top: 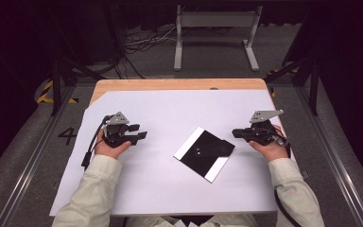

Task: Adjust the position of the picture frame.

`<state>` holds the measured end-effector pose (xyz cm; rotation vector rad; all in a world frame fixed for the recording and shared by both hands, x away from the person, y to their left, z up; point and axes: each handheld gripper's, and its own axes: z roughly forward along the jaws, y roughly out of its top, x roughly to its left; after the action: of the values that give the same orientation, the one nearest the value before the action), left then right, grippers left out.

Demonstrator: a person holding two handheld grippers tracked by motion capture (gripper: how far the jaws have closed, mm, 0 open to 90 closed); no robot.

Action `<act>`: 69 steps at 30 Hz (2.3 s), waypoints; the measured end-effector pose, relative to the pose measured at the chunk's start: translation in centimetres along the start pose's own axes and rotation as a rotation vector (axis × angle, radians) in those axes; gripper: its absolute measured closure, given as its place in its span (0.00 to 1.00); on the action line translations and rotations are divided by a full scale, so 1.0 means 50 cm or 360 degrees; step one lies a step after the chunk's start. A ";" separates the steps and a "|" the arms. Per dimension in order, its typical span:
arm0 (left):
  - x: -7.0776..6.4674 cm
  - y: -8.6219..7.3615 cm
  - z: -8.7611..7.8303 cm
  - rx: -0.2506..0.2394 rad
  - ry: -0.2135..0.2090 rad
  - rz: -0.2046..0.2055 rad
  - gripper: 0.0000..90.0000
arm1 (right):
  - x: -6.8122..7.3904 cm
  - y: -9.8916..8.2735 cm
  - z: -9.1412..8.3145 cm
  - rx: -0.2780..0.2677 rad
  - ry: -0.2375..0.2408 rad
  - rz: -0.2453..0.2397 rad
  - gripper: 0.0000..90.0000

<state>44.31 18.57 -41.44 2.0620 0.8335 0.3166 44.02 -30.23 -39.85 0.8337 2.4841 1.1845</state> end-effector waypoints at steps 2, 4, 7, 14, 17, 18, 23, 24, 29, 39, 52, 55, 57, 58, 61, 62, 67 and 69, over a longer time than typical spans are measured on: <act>-0.002 0.000 0.003 0.0026 0.0013 -0.0017 0.57 | 0.001 -0.001 0.002 0.0018 0.0000 0.0003 0.97; -0.002 0.000 0.004 0.0043 0.0009 -0.0013 0.57 | 0.001 -0.003 0.004 0.0049 -0.0008 0.0008 0.98; -0.004 0.001 0.004 0.0051 0.0001 -0.0017 0.57 | 0.002 -0.003 0.006 0.0067 -0.0011 0.0011 0.99; -0.010 0.006 0.008 0.0054 -0.0026 0.0000 0.56 | 0.002 -0.009 0.015 0.0172 -0.0032 0.0008 1.00; -0.014 0.008 0.006 0.0076 -0.0058 -0.0012 0.58 | 0.001 -0.012 0.018 0.0215 -0.0026 0.0024 1.00; -0.015 0.008 0.005 0.0078 -0.0064 -0.0008 0.58 | 0.000 -0.013 0.021 0.0245 -0.0018 0.0026 1.00; -0.018 0.009 0.004 0.0097 -0.0084 0.0001 0.59 | -0.003 -0.017 0.031 0.0322 -0.0018 0.0047 1.00; -0.018 0.008 0.004 0.0099 -0.0085 0.0002 0.59 | -0.003 -0.017 0.032 0.0326 -0.0017 0.0048 1.00; -0.019 0.008 0.006 0.0100 -0.0092 0.0010 0.58 | -0.004 -0.024 0.041 0.0375 -0.0027 0.0043 1.00; -0.023 0.010 0.010 0.0104 -0.0113 0.0004 0.57 | 0.005 -0.026 0.052 0.0400 -0.0005 0.0021 1.00; -0.031 0.012 0.015 0.0104 -0.0155 0.0012 0.58 | 0.044 -0.025 0.035 0.0563 0.0138 -0.0095 1.00; -0.037 0.014 0.019 0.0123 -0.0203 0.0000 0.62 | 0.058 -0.024 0.034 0.0602 0.0195 -0.0148 1.00; -0.038 0.014 0.020 0.0127 -0.0219 0.0000 0.64 | 0.062 -0.023 0.034 0.0612 0.0209 -0.0167 1.00; -0.039 0.015 0.021 0.0134 -0.0240 0.0007 0.64 | 0.064 -0.023 0.034 0.0618 0.0227 -0.0180 1.00; -0.044 0.017 0.026 0.0161 -0.0297 0.0013 0.70 | 0.071 -0.022 0.034 0.0638 0.0287 -0.0203 1.00; -0.048 0.018 0.029 0.0168 -0.0321 0.0019 0.72 | 0.072 -0.022 0.034 0.0643 0.0307 -0.0204 1.00; -0.062 0.022 0.034 0.0201 -0.0335 0.0075 0.81 | 0.073 -0.022 0.032 0.0663 0.0341 -0.0197 1.00; -0.066 0.024 0.035 0.0215 -0.0320 0.0095 0.83 | 0.069 -0.021 0.030 0.0658 0.0286 -0.0197 1.00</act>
<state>43.27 14.82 -41.24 2.2048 0.6883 0.0841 41.56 -27.77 -41.58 0.6759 2.9364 0.7429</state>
